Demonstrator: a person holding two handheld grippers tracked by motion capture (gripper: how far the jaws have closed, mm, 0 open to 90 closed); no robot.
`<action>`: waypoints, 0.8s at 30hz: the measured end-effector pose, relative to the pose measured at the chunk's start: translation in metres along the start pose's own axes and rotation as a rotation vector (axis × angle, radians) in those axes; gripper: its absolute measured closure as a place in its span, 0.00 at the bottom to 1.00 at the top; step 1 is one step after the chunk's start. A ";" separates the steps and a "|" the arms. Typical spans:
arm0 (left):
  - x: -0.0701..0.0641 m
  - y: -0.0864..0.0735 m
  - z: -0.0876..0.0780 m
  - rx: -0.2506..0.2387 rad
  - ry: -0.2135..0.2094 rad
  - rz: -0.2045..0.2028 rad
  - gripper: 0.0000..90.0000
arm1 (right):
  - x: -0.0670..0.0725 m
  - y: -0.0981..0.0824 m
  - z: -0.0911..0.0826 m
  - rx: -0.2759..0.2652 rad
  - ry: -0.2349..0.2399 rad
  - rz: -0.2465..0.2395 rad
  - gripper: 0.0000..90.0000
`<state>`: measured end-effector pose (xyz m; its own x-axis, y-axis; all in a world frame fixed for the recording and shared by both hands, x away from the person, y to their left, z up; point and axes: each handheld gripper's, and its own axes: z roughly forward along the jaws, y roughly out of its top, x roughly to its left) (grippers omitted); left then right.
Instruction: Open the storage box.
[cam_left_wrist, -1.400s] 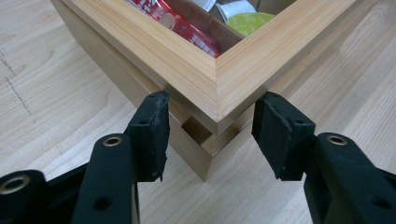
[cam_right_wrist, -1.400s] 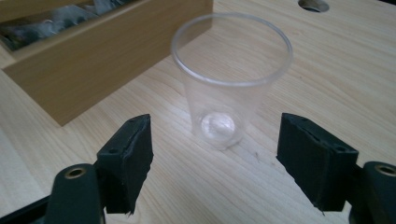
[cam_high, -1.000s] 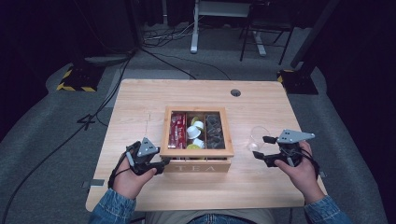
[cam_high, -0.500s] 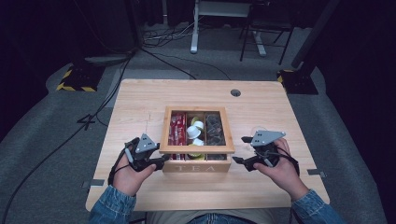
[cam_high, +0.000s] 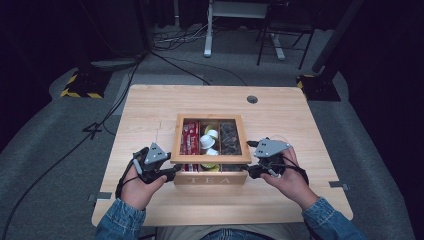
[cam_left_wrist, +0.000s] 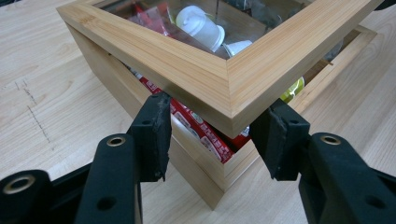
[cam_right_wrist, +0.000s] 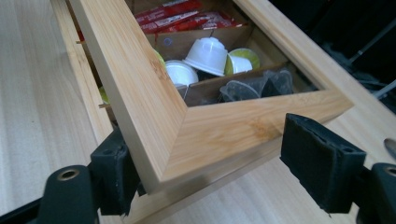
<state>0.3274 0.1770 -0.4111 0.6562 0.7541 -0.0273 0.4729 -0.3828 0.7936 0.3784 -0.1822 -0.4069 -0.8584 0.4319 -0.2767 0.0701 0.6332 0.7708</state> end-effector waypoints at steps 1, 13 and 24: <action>0.000 0.000 -0.001 -0.008 0.002 -0.003 0.56 | 0.000 0.001 0.000 -0.007 -0.004 -0.011 0.27; 0.003 0.007 -0.005 -0.084 -0.003 -0.017 0.52 | -0.007 0.018 -0.011 -0.052 -0.022 -0.067 0.39; 0.010 0.010 -0.004 -0.079 0.017 -0.006 0.48 | -0.032 0.042 -0.023 -0.120 0.010 -0.013 0.53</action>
<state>0.3365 0.1825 -0.4013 0.6433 0.7653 -0.0224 0.4286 -0.3357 0.8388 0.3970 -0.1845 -0.3527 -0.8641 0.4169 -0.2821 -0.0023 0.5571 0.8304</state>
